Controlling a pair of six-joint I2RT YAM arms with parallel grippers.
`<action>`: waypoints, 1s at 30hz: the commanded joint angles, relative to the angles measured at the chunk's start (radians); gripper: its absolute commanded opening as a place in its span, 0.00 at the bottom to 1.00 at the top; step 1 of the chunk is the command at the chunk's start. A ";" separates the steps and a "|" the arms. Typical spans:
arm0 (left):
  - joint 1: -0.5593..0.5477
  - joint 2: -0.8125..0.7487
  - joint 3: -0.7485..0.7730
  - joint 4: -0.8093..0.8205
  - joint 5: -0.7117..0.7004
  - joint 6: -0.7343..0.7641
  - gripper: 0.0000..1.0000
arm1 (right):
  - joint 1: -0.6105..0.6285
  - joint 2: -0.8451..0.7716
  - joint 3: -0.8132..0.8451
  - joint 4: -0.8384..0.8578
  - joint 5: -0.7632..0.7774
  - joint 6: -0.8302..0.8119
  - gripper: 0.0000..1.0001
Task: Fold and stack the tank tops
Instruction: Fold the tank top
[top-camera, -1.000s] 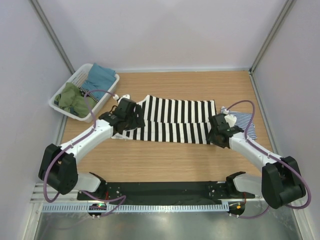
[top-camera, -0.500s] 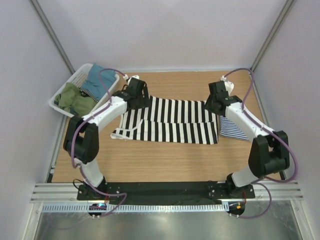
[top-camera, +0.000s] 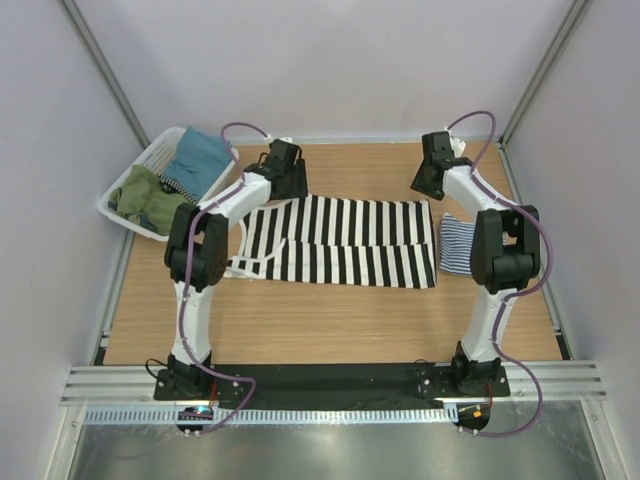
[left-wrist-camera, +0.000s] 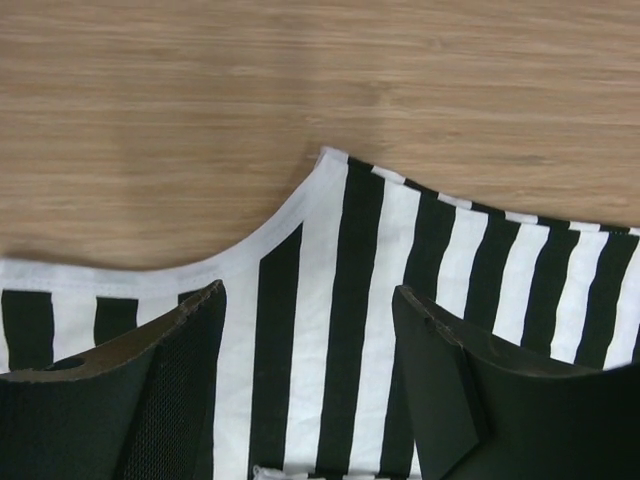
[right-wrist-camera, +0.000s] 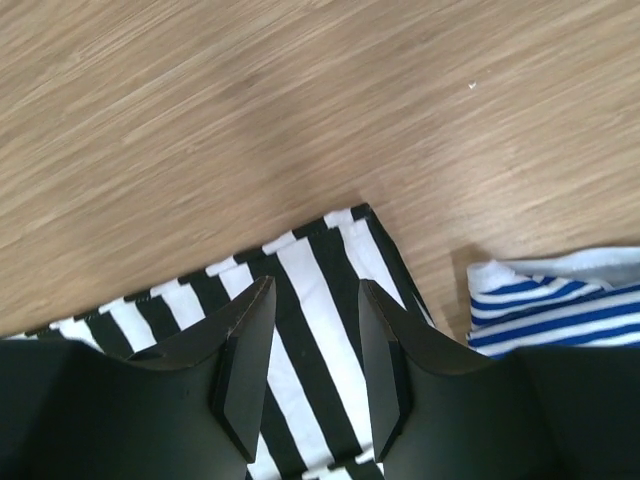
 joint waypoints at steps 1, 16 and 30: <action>0.004 0.042 0.080 0.035 0.021 0.034 0.69 | -0.010 0.036 0.071 0.003 0.006 -0.029 0.45; 0.045 0.292 0.367 -0.073 0.064 0.002 0.58 | -0.058 0.142 0.104 0.038 0.007 -0.032 0.44; 0.045 0.351 0.413 -0.074 0.121 -0.026 0.32 | -0.061 0.231 0.153 0.032 -0.023 -0.034 0.24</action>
